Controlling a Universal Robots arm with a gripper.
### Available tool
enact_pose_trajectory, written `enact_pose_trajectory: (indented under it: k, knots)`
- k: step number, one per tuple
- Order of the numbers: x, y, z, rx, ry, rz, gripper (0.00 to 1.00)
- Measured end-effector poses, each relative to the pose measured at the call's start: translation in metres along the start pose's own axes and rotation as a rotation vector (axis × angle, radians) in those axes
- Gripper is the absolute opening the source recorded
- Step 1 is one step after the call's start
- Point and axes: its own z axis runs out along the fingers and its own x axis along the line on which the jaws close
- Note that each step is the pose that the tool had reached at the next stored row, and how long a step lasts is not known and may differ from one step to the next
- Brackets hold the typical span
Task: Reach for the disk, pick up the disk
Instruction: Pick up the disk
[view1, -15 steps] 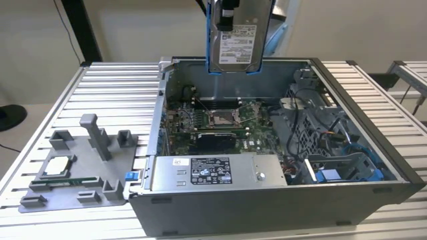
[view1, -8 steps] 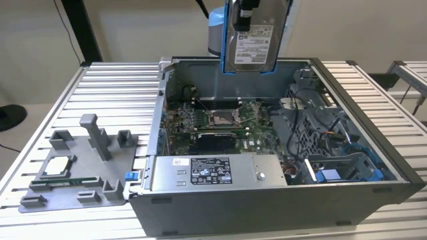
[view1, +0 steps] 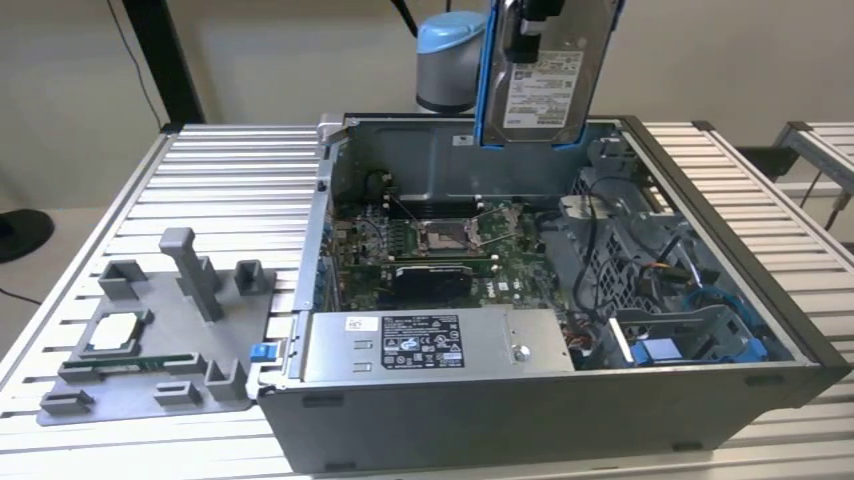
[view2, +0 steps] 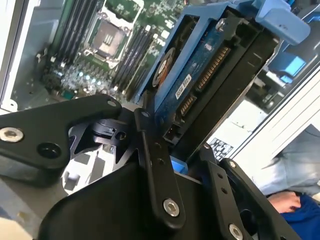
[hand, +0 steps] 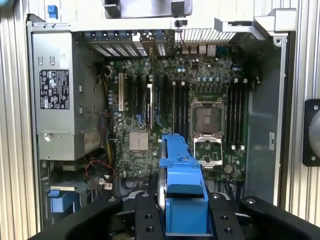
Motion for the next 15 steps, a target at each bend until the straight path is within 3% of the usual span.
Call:
enact_pose_trajectory:
  k: [15]
  knots:
    - [-0.0014, -0.0541, 0.0002, 0.0002, 0.0090, 0.000, 0.00]
